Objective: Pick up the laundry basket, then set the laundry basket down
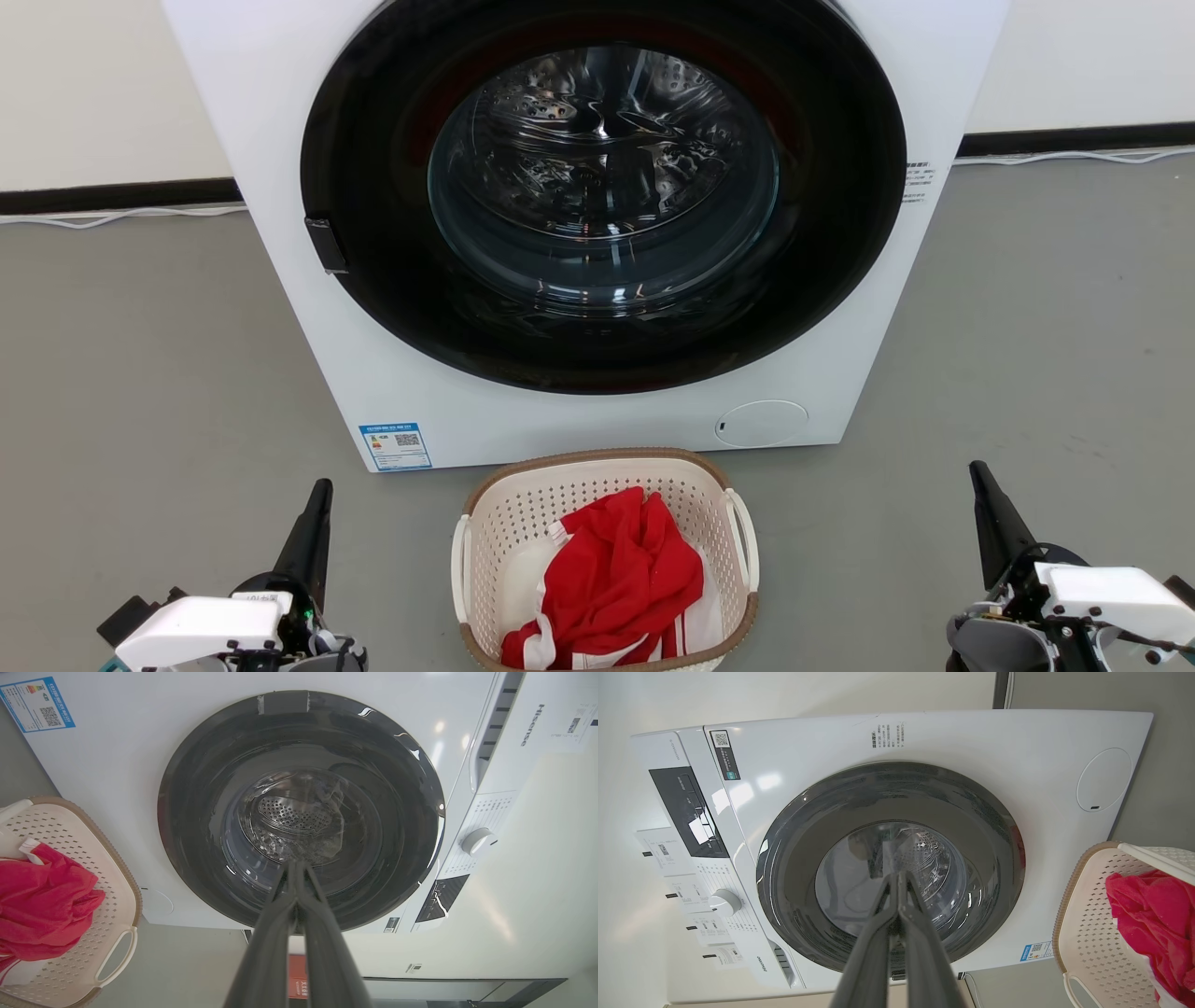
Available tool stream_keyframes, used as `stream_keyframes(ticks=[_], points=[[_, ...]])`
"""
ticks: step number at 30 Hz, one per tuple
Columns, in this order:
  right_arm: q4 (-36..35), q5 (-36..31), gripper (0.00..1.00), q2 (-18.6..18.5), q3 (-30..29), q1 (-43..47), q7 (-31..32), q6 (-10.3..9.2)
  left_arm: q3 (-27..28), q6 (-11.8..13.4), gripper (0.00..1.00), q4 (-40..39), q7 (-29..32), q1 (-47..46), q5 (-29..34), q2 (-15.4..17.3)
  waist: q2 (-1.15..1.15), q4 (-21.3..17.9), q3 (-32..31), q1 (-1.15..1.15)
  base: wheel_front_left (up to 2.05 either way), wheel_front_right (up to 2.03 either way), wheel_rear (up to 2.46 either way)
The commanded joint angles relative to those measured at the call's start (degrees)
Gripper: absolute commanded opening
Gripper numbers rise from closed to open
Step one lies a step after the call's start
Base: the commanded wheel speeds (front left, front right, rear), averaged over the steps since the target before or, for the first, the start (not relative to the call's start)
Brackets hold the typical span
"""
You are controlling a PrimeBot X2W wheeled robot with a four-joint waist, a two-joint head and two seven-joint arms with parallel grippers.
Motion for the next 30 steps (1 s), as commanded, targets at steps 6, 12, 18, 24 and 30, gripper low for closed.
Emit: stream_keyframes(ticks=[6,12,18,24,30], points=[[-1.63,0.25,0.00,-0.44,1.13,-2.31,0.52,0.42,1.97,-0.56,0.00,-1.26,0.21,-3.00,-0.07,0.39,0.00,0.00,0.00,0.00,0.00,0.00,0.00],[-1.63,0.21,0.00,-0.40,1.09,-2.32,0.56,0.42,2.09,-0.56,0.00,-1.26,0.31,-3.01,0.03,0.30,0.00,0.00,0.00,0.00,0.00,0.00,0.00],[-1.63,0.17,0.00,-0.37,1.04,-2.32,0.59,0.42,2.20,-0.56,0.00,-1.25,0.39,-3.02,0.12,0.23,0.00,0.00,0.00,0.00,0.00,0.00,0.00],[-1.63,0.14,0.00,-0.34,1.00,-2.32,0.62,0.42,2.30,-0.56,0.00,-1.25,0.47,-3.03,0.20,0.16,0.00,0.00,0.00,0.00,0.00,0.00,0.00],[-1.62,0.10,0.00,-0.32,0.96,-2.33,0.66,0.42,2.39,-0.56,0.00,-1.24,0.55,-3.04,0.28,0.09,0.00,0.00,0.00,0.00,0.00,0.00,0.00]])
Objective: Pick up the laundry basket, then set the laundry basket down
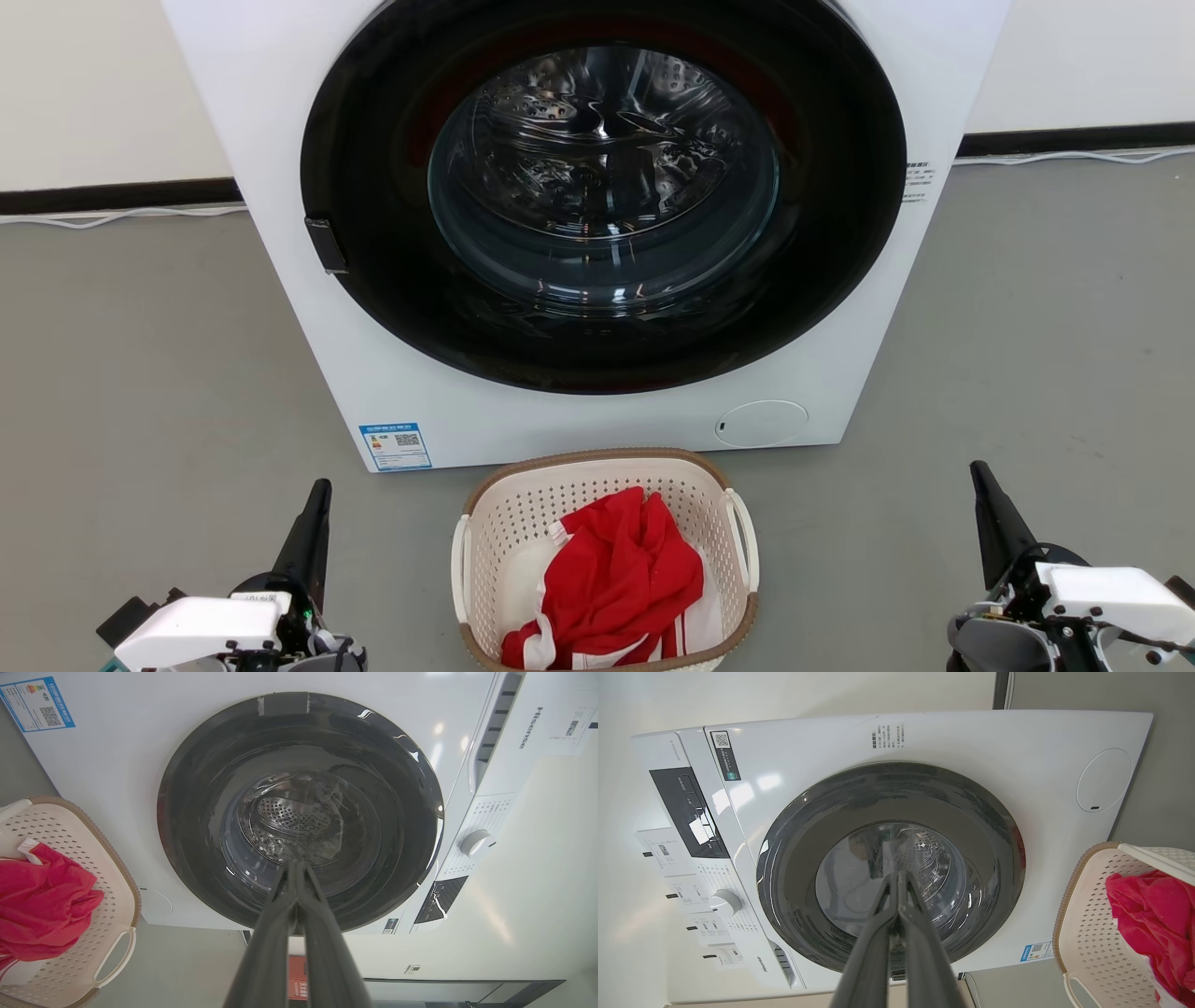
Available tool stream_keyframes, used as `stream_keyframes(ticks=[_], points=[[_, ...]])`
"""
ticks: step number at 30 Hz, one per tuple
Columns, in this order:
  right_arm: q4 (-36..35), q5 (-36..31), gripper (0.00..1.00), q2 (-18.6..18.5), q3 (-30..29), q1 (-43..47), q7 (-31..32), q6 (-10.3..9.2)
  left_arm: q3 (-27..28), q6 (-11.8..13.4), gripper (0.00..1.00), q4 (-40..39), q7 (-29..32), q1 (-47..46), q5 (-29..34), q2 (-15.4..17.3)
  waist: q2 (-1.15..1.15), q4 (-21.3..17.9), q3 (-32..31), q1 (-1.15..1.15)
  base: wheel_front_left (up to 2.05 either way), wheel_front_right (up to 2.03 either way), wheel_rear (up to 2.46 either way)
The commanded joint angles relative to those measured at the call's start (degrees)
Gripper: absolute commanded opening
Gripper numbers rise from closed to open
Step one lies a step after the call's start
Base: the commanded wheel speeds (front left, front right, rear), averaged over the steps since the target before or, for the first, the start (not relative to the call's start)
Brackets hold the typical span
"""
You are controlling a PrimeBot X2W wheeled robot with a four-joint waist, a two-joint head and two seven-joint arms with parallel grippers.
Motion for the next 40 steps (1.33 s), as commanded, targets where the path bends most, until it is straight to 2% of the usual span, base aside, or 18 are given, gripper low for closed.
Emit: stream_keyframes(ticks=[1,40], points=[[-1.62,0.10,0.00,-0.33,1.09,-2.33,0.59,0.42,1.87,-0.56,0.00,-1.25,0.29,-3.04,0.21,0.40,0.00,0.00,0.00,0.00,0.00,0.00,0.00],[-1.61,-0.05,0.00,-0.20,0.90,-2.35,0.74,0.42,2.36,-0.56,0.00,-1.23,0.69,-3.08,0.62,0.05,0.00,0.00,0.00,0.00,0.00,0.00,0.00]])
